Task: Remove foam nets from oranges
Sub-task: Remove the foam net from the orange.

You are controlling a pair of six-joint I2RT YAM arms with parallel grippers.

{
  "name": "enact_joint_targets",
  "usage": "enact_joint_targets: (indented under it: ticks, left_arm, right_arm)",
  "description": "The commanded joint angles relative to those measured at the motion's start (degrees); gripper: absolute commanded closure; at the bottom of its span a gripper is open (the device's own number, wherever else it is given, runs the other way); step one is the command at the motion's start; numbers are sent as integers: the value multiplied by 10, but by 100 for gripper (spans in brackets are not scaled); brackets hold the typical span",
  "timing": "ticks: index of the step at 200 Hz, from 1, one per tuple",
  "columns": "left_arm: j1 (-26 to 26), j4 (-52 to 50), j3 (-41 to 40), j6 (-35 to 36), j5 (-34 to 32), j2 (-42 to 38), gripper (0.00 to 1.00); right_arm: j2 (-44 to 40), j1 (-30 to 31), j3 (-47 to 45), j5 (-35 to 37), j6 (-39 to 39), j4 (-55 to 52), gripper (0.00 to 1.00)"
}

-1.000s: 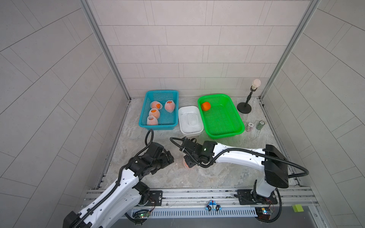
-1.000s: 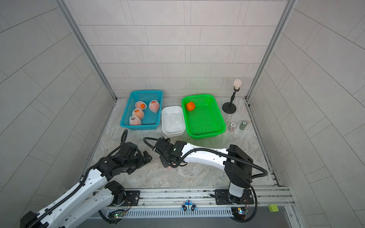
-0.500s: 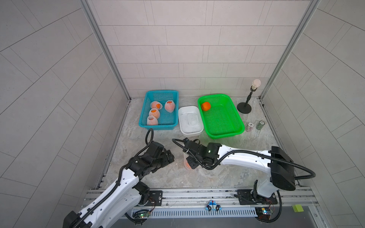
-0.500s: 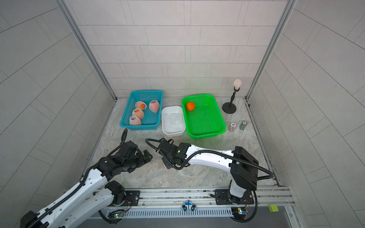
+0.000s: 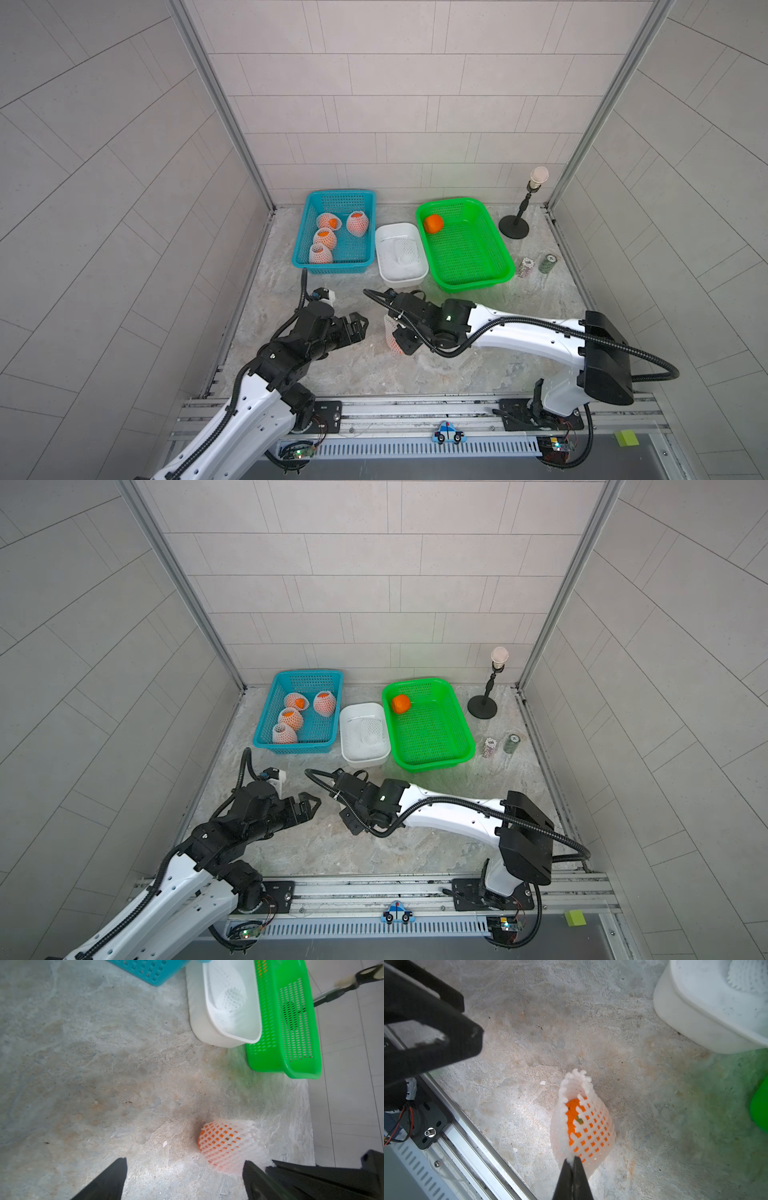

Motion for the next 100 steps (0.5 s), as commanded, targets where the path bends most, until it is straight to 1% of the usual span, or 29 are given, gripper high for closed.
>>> enact_joint_targets:
  ticks: [1, 16, 30, 41, 52, 62, 75, 100]
  left_arm:
    - [3, 39, 33, 87, 20, -8, 9]
    - [3, 64, 41, 129, 60, -5, 12]
    - [3, 80, 48, 164, 101, 3, 13]
    - [3, 101, 50, 190, 141, 11, 13]
    - [3, 136, 43, 215, 200, 16, 15]
    - [3, 170, 34, 221, 246, 19, 16]
    - [3, 221, 12, 225, 297, 15, 16]
    - [3, 322, -35, 212, 351, -1, 16]
  right_arm:
    - [-29, -6, 31, -9, -41, -28, 100]
    - [-28, -16, 47, -40, -72, -51, 100]
    - [-30, -31, 55, -84, -98, -68, 100]
    - [-36, -46, 53, -127, -114, -70, 100]
    - [-44, -63, 44, -177, -129, -67, 100]
    - [-53, -78, 36, -223, -139, -61, 100]
    - [-69, -94, 24, -261, -147, -54, 100]
    - [-101, -118, 3, -313, -168, -48, 100]
